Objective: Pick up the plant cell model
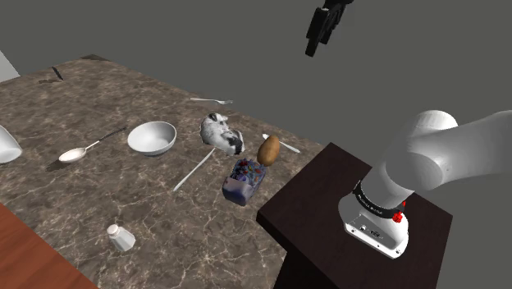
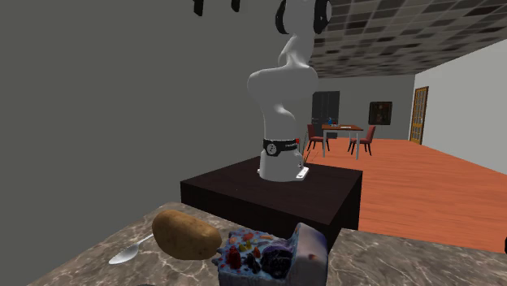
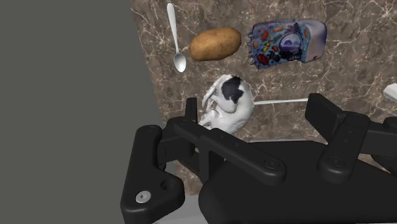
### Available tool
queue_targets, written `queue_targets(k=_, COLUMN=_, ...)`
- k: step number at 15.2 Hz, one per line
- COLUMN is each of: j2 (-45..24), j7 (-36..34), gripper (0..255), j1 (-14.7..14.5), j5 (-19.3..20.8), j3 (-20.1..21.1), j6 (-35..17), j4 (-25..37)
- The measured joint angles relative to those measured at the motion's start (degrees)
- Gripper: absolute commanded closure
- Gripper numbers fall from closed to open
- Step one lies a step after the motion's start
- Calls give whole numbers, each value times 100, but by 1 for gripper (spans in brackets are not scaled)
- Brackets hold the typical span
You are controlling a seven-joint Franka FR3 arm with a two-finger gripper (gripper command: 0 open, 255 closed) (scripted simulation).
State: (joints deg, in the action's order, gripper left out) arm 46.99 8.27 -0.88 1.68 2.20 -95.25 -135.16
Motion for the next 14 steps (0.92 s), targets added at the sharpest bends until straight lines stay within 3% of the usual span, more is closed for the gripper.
queue_targets(k=9, j2=-234, j7=-646, gripper=0, j1=-200, j5=-142, j3=746, j6=-865, j4=-850)
queue_targets(k=14, j2=-796, j7=-1205, gripper=0, j1=-318, j5=-221, j3=1358, j6=-1560, j4=-1165)
